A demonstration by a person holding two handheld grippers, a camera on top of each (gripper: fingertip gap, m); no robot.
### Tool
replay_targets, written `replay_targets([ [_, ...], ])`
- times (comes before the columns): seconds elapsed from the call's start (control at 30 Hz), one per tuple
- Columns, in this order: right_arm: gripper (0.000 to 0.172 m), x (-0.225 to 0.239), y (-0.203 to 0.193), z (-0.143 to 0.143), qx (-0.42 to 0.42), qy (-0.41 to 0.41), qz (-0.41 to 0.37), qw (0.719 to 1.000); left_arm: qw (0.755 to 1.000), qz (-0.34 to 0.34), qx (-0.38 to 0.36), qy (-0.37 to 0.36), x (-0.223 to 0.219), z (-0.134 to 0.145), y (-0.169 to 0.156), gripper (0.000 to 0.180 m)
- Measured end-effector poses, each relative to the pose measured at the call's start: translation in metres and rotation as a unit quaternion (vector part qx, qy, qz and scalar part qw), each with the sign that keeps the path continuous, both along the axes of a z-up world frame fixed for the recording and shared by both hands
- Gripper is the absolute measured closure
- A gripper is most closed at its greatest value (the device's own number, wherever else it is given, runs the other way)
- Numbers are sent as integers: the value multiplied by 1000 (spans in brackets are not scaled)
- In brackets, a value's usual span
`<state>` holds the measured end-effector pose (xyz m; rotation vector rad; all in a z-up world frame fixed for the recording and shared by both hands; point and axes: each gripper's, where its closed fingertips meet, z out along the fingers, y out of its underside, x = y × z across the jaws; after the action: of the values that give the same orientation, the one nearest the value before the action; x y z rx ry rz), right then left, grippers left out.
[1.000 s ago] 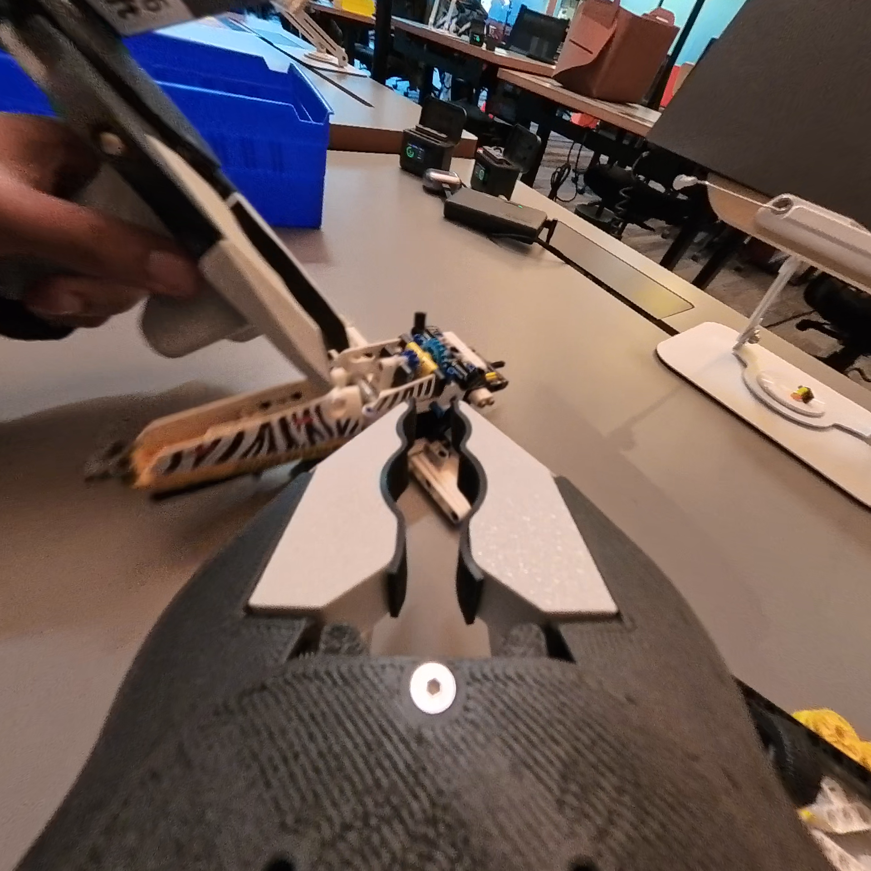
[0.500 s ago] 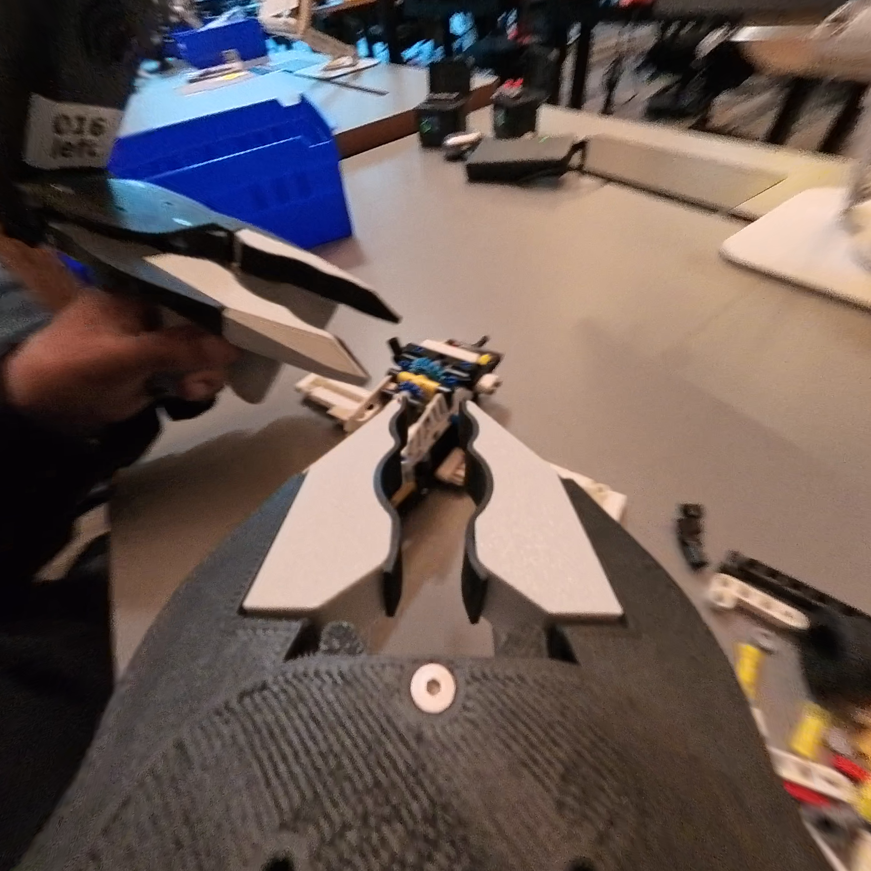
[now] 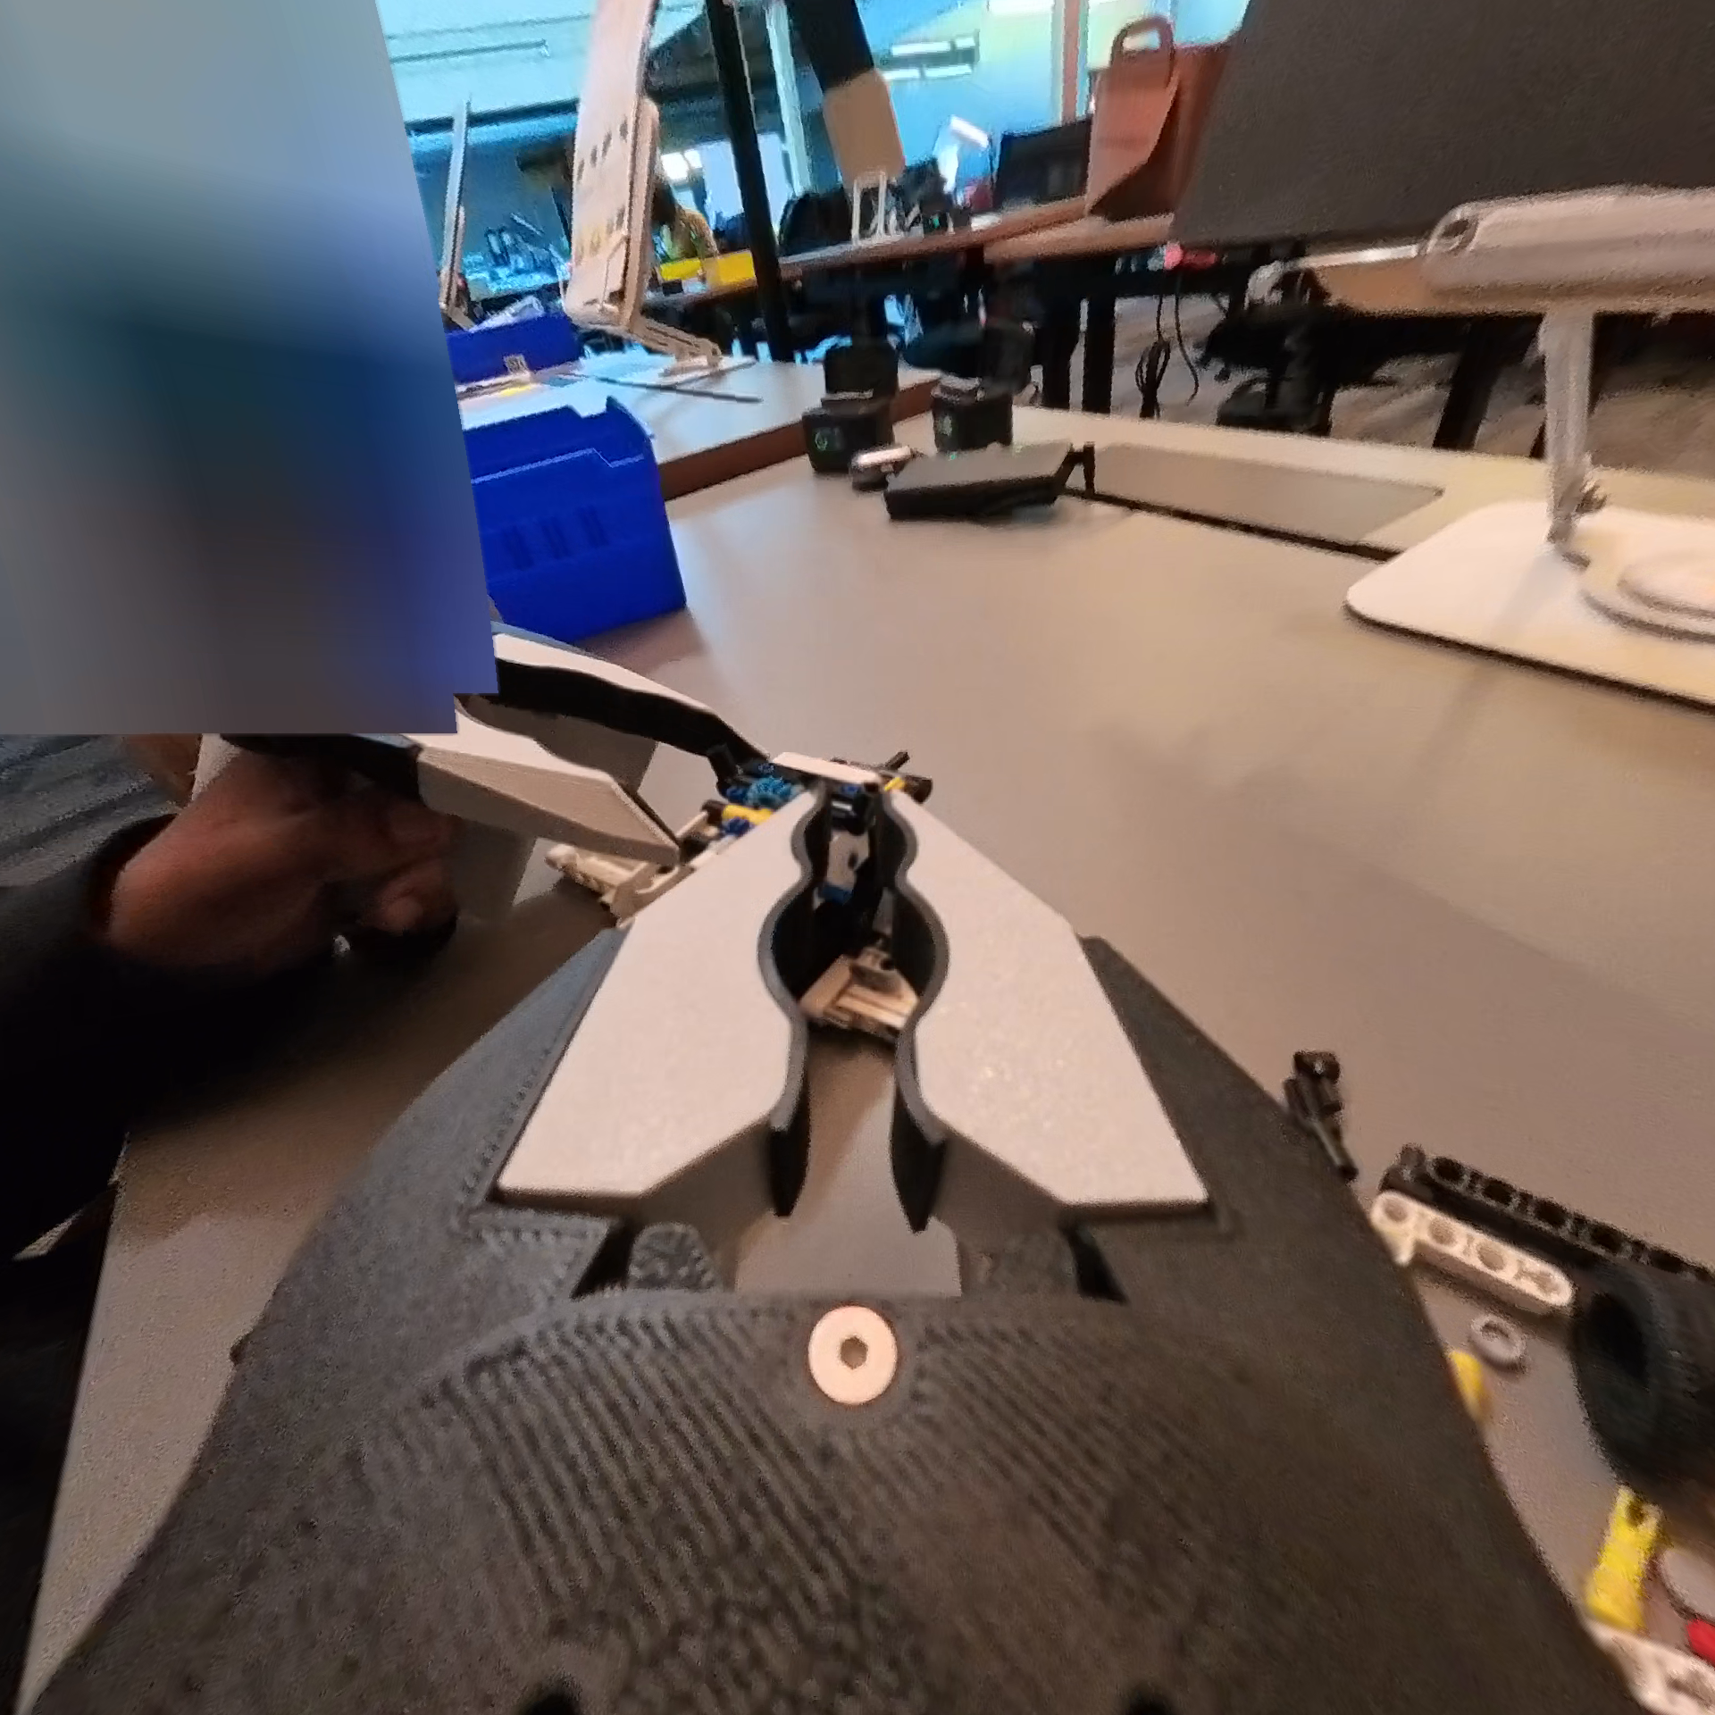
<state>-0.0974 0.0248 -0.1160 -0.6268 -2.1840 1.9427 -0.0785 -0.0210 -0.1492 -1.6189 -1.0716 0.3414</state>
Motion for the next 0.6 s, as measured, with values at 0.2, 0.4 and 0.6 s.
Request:
replay_targets([
  [0.2, 158, 7, -1, 0, -4, -9, 23, 1000, 1000, -1, 17, 14, 2, 6, -2, 122],
  [0.4, 158, 14, -7, -3, 9, -4, 33, 999, 1000, -1, 16, 8, 1, 4, -1, 122],
  [0.6, 158, 17, -8, -4, 22, 8, 29, 999, 1000, 0, 23, 16, 2, 7, -2, 123],
])
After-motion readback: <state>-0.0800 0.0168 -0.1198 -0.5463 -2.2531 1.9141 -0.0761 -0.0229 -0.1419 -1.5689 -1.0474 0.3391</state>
